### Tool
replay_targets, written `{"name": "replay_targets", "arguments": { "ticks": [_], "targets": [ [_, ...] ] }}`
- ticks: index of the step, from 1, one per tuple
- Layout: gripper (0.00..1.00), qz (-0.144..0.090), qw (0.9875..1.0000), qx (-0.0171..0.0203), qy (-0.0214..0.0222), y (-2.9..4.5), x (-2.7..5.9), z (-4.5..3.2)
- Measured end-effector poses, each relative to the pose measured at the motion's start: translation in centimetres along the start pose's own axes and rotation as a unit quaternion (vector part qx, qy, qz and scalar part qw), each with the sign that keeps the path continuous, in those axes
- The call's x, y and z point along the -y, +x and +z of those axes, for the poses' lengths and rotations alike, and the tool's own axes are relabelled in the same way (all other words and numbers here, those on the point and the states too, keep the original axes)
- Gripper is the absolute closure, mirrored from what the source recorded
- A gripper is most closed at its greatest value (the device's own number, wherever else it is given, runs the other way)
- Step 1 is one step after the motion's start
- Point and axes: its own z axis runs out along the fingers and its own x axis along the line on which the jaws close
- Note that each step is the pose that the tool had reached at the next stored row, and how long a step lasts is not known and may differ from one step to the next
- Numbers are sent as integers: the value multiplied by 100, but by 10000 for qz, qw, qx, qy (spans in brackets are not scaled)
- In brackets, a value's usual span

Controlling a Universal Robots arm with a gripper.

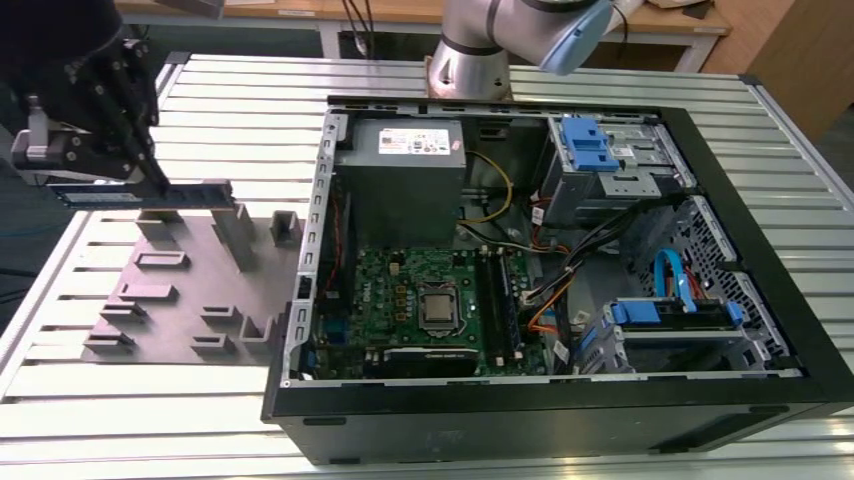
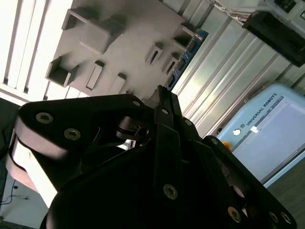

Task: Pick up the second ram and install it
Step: 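Pick up the second ram and move it above second insertion slot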

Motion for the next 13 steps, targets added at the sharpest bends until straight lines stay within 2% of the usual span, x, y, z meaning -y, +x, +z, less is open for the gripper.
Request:
{"name": "replay_targets", "arguments": {
  "ticks": [13],
  "targets": [
    [90, 0, 10000, 0, -6, -8, 407, 3]
  ]
}}
